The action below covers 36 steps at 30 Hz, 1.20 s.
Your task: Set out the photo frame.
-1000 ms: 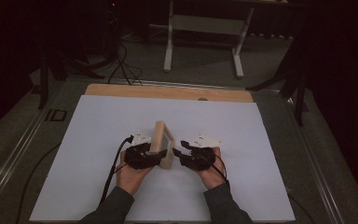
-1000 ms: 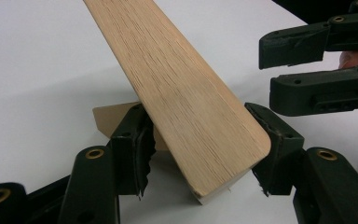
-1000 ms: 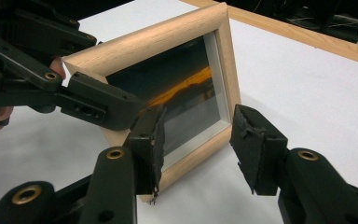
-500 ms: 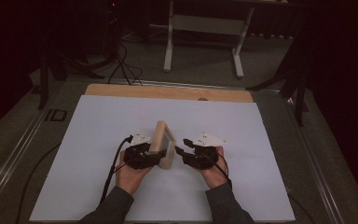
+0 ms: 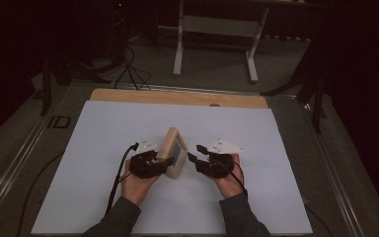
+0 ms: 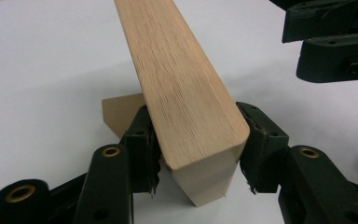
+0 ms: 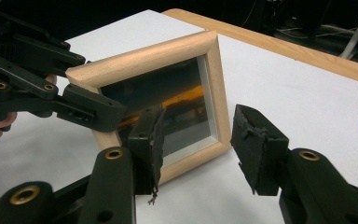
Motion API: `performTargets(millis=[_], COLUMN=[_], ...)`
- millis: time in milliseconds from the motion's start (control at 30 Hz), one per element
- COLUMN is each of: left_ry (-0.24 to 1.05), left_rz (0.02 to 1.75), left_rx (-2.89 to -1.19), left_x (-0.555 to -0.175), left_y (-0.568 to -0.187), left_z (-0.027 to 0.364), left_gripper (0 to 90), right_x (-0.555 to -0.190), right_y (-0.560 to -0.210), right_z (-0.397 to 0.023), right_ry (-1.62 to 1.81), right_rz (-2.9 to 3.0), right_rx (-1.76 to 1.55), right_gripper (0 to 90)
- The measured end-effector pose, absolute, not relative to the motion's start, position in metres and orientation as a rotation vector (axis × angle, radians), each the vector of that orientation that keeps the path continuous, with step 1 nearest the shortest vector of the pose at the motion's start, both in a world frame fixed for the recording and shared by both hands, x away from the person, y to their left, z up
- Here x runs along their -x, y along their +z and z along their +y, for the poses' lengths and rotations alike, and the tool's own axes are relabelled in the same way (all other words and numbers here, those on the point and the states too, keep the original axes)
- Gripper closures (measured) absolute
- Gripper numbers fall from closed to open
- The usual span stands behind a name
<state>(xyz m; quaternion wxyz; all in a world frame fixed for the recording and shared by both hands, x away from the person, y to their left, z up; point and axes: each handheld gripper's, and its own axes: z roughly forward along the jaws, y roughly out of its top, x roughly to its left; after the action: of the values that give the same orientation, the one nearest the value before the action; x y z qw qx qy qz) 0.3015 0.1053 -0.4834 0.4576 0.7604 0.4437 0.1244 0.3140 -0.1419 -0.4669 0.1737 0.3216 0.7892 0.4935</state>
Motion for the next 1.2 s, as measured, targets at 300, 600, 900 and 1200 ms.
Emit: performTargets(millis=[300, 600, 900, 1200], left_ry=[0.29, 0.295, 0.335, 0.376], left_rz=[1.085, 1.042, 1.002, 0.973], left_rx=[-1.869, -1.893, -1.922, -1.944], left_x=[-0.302, -0.297, -0.292, -0.286], left_y=[-0.483, -0.482, -0.482, -0.482], left_z=[0.106, 0.103, 0.098, 0.093], left_gripper=[57.3, 60.4, 60.7, 60.8], right_x=[-0.314, -0.314, -0.314, -0.322], right_y=[-0.464, -0.46, -0.45, -0.439], right_z=[-0.144, -0.148, -0.148, -0.142], right_ry=[1.406, 1.417, 1.424, 1.416], right_rz=[2.225, 2.203, 2.166, 2.114], right_rx=[-0.916, -0.919, -0.92, -0.908], right_gripper=[53.0, 52.9, 58.4, 72.8])
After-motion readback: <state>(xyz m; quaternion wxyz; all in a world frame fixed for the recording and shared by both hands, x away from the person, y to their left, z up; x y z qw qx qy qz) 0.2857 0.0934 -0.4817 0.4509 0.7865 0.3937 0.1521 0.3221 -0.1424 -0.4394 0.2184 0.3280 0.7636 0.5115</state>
